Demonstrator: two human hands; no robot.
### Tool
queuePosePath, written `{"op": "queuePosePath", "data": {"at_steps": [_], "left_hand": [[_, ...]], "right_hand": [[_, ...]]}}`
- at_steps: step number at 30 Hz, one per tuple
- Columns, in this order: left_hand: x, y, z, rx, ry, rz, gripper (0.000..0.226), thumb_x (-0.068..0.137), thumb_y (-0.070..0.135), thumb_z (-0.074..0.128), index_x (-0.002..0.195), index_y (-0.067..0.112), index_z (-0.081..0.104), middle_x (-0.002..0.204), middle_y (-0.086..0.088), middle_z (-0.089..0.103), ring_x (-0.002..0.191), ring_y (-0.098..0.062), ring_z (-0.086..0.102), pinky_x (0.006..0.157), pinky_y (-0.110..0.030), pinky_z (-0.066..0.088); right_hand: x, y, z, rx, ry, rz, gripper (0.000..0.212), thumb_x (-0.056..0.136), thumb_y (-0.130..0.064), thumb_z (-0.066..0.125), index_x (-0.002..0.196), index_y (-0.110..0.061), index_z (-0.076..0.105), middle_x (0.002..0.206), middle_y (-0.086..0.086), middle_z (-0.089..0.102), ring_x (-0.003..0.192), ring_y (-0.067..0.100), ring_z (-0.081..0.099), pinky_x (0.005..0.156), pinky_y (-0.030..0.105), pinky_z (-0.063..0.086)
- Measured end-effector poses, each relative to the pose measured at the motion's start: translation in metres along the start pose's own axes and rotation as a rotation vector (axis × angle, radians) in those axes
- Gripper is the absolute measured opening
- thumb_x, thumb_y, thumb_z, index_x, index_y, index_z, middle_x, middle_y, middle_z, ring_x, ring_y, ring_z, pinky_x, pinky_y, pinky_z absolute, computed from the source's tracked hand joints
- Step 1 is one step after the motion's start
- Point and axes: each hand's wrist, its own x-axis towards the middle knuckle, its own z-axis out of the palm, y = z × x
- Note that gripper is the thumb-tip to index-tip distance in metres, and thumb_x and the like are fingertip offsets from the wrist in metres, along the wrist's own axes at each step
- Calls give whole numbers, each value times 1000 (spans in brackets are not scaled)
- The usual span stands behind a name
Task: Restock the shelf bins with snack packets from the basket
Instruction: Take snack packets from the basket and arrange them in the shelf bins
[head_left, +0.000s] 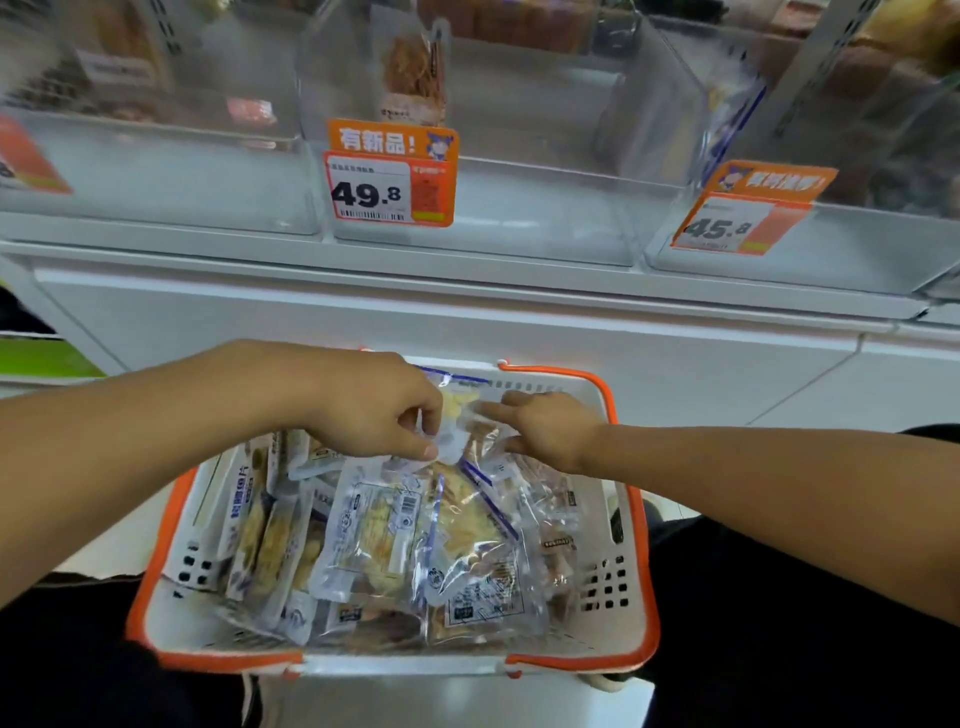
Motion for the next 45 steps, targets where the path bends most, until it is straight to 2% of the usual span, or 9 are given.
{"op": "queuePosePath", "data": {"at_steps": [5,10,15,18,21,30,35,40,45], "left_hand": [[2,-5,-9,-41,54,-78,52,93,52,56,136,24,49,121,8,58,98,-11,58,86,-26,46],[-4,-15,-25,-615,253,-120,107,64,49,86,150,33,25,132,10,44,114,-14,58,96,-33,51],[-18,-12,-55,-1277,609,41,45,81,6,76,119,23,59,88,-7,68,69,-15,68,62,-27,56],[-38,-18,-71,-1499,797,81,35,85,-3,68,115,13,57,82,-6,72,66,-16,70,67,-34,62],[-60,-28,-84,-1594,902,120,27,85,-3,68,100,15,55,87,-9,69,72,-19,71,67,-36,62],[-135,-120,-101,-1463,1264,-85,35,86,0,70,117,10,56,99,-9,72,68,-12,66,63,-26,51],[-166,-183,-98,-1253,1485,-401,44,92,16,68,131,9,51,123,-6,61,99,-21,62,80,-33,56],[-200,-220,-87,-1125,1720,-594,15,92,14,61,85,27,63,92,1,67,81,-16,62,86,-42,57],[-198,-222,-84,-1113,1687,-547,9,93,21,62,88,26,67,93,0,69,92,-19,67,89,-46,56]], "right_hand": [[13,-2,-63,237,-108,-221,29,101,-34,54,106,-15,75,91,5,72,80,20,65,74,34,51],[-10,21,-159,895,-144,-69,51,103,-28,51,74,13,54,52,7,52,49,16,44,57,26,42],[-18,6,-210,1367,167,45,42,89,-40,59,60,-10,57,53,3,38,49,13,30,49,22,28],[-20,-12,-232,1469,229,-47,11,83,-30,66,89,-22,71,74,-5,62,65,7,56,58,22,45],[-13,-36,-251,1508,251,-92,23,87,-16,65,110,-13,66,95,10,73,79,20,71,55,28,58],[95,-104,-346,1221,130,-119,11,87,-21,73,78,-16,70,56,-5,53,50,9,50,51,23,46],[207,-131,-362,1325,285,-60,6,87,-11,74,87,-8,68,88,14,66,67,19,60,55,28,53],[289,-117,-347,616,248,-182,14,81,-5,79,93,0,74,89,10,76,65,3,64,58,21,51],[329,-140,-314,128,221,-394,22,83,-6,67,75,-16,50,75,-1,53,67,14,47,59,29,37]]}}
